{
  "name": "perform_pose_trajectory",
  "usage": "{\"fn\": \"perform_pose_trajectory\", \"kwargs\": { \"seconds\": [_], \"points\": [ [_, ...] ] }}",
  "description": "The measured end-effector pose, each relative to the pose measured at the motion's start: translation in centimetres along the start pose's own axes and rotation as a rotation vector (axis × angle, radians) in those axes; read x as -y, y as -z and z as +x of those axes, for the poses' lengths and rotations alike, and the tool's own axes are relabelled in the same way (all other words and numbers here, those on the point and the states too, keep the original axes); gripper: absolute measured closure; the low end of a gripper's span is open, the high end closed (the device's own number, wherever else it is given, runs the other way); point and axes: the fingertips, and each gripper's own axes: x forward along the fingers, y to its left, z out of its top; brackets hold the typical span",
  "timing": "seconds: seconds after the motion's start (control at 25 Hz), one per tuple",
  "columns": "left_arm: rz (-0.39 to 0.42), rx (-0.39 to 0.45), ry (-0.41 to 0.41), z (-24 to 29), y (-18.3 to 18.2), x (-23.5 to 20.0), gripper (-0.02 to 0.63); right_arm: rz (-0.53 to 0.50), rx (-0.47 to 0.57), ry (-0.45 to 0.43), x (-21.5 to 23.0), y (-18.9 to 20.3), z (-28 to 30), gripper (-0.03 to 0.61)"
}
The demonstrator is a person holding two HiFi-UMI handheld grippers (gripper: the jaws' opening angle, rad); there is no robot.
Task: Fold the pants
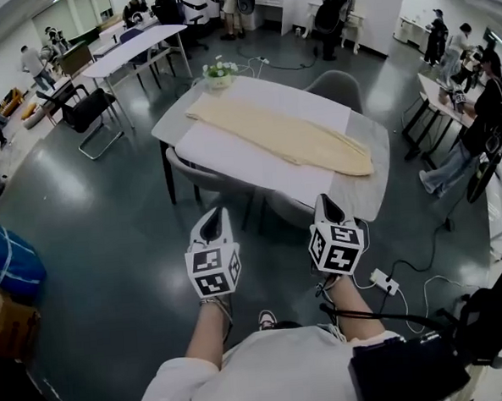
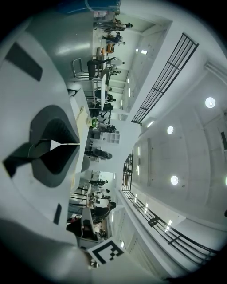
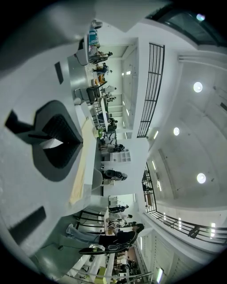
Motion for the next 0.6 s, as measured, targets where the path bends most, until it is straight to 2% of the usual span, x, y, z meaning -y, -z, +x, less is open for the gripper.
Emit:
{"fn": "perform_pose_trajectory", "kwargs": {
  "seconds": [0.2,0.6],
  "points": [
    [0.015,-0.005,0.012,6.2,-1.0,0.7,0.6,0.017,-0.018,0.001,2.4,-1.0,5.9,0.586],
    [0.02,-0.044,0.019,15.4,-1.2,-2.2,0.6,0.051,-0.067,0.01,2.9,-1.0,15.1,0.586]
  ]
}}
